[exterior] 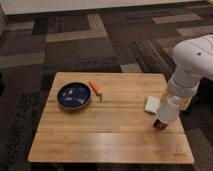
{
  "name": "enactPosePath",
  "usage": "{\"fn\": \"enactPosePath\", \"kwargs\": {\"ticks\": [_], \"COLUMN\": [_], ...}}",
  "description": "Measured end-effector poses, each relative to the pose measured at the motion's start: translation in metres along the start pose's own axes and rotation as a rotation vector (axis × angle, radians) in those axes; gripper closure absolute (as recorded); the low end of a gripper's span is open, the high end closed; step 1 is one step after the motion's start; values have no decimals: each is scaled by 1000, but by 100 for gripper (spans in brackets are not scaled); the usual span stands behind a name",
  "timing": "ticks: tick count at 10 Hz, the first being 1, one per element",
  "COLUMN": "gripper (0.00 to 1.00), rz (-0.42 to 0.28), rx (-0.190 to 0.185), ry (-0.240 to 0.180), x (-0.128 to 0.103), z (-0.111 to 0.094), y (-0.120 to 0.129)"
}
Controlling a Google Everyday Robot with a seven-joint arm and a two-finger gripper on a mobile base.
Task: Place the ceramic cup over the eraser
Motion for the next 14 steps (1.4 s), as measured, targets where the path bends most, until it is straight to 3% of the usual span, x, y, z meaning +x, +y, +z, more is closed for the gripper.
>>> {"fn": "enactPosePath", "kwargs": {"ticks": [14], "gripper": [100], "rz": [10], "rx": [-35], "ry": [53], "x": [-6], "z": [40], "y": [-10]}}
